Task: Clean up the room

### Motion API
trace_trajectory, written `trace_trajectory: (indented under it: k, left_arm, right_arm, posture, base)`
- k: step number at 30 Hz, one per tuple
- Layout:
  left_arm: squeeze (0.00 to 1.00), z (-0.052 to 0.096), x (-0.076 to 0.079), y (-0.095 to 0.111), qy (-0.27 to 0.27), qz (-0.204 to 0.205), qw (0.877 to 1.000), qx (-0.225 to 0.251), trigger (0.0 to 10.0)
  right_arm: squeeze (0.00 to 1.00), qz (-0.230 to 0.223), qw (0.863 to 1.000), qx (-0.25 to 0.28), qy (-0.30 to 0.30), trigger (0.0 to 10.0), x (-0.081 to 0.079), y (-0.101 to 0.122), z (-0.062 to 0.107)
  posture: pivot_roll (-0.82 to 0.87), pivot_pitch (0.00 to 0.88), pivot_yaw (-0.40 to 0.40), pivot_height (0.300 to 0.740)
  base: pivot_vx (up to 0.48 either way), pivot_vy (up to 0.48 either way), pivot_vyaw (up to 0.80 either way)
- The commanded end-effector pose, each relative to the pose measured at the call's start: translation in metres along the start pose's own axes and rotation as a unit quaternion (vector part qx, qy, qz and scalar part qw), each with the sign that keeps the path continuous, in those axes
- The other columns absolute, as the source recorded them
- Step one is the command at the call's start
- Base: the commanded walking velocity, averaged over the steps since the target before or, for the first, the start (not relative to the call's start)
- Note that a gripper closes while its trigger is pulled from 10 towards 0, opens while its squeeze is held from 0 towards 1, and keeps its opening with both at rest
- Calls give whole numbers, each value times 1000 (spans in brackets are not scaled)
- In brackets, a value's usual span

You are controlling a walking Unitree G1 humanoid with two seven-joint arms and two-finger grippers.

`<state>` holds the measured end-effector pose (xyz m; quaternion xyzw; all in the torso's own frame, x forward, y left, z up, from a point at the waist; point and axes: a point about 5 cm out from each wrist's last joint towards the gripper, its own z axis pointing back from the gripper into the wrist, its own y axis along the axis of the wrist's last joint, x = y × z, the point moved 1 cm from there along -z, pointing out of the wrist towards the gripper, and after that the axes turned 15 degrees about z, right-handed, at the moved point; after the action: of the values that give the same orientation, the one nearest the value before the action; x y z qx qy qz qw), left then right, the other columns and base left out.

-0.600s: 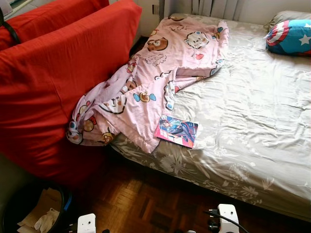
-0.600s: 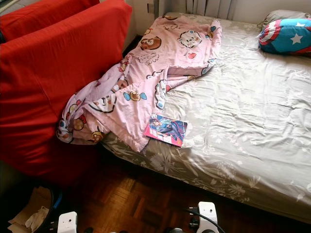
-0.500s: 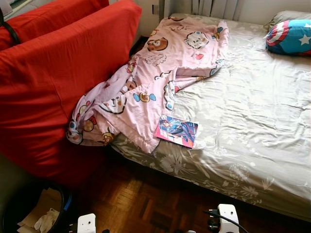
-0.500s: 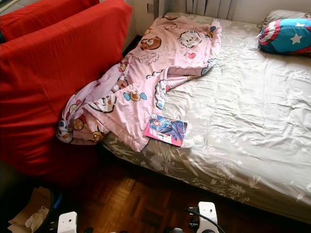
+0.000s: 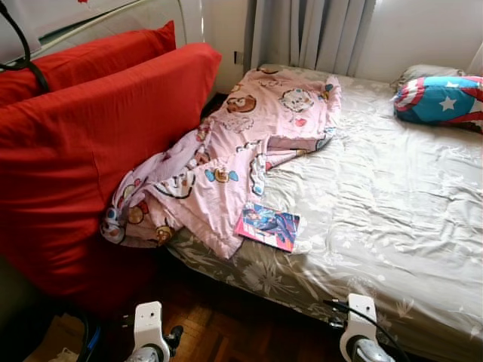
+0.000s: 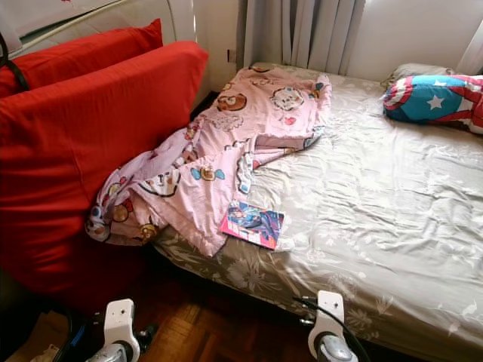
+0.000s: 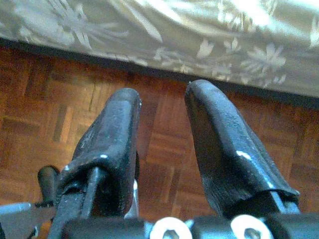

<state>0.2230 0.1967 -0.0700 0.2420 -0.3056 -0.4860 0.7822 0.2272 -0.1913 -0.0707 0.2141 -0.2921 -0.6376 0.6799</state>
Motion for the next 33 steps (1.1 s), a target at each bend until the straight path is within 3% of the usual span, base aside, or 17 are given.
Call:
trace_trajectory:
  k: [1,11,18,19,21,22,23,24,25,28,30,33]
  left_arm:
    - [0,0,1,4,-8,-2,1000,15,10000]
    - [0,3,6,17,-49,-8,996,81,10000]
    - [0,5,8,23,-69,-14,991,116,10000]
    - [0,1,26,58,-95,-23,980,173,10000]
    - [0,2,36,85,-112,-26,969,216,10000]
    - [0,2,38,91,-118,-27,966,229,10000]
    - [0,4,41,99,-126,-20,961,245,10000]
    - [0,4,41,99,-126,-20,961,245,10000]
    - [0,5,45,110,-137,-17,955,262,10000]
    - [0,9,50,130,-148,-24,942,300,10000]
    - [0,16,56,153,-153,-21,926,345,10000]
    - [0,21,65,162,-170,-38,914,366,10000]
  right_arm:
    - [0,-14,1000,12,-5,10000,1,3,0]
    - [0,-56,993,104,-10,10000,1,18,3]
    - [0,-56,986,155,-1,10000,0,26,6]
    - [0,-54,985,163,0,10000,1,28,6]
    - [0,-47,984,174,0,10000,1,29,7]
    - [0,-43,976,212,-4,10000,5,58,6]
    - [0,-39,961,272,-11,10000,11,101,7]
    - [0,-39,961,272,-11,10000,11,101,7]
    - [0,-37,951,307,-14,10000,13,123,10]
    - [0,-40,939,341,-18,10000,13,136,15]
    - [0,-43,928,369,-27,10000,15,150,20]
    - [0,-41,921,387,-29,10000,15,160,23]
  posture:
    - [-71,0,-40,740]
    - [-80,0,-18,740]
    - [-89,0,-7,740]
    - [-89,0,-7,740]
    - [-91,0,-5,740]
    - [-92,0,-4,740]
    - [-92,0,-4,740]
    - [-92,0,-4,740]
    - [-97,0,0,740]
    - [-101,0,2,740]
    - [-111,0,1,740]
    - [-108,0,0,740]
  base:
    - [0,0,0]
    - [0,0,0]
    - [0,0,0]
    - [0,0,0]
    - [0,0,0]
    - [0,0,0]
    - [0,0,0]
    - [0,0,0]
    - [0,0,0]
    - [0,0,0]
    - [0,0,0]
    - [0,0,0]
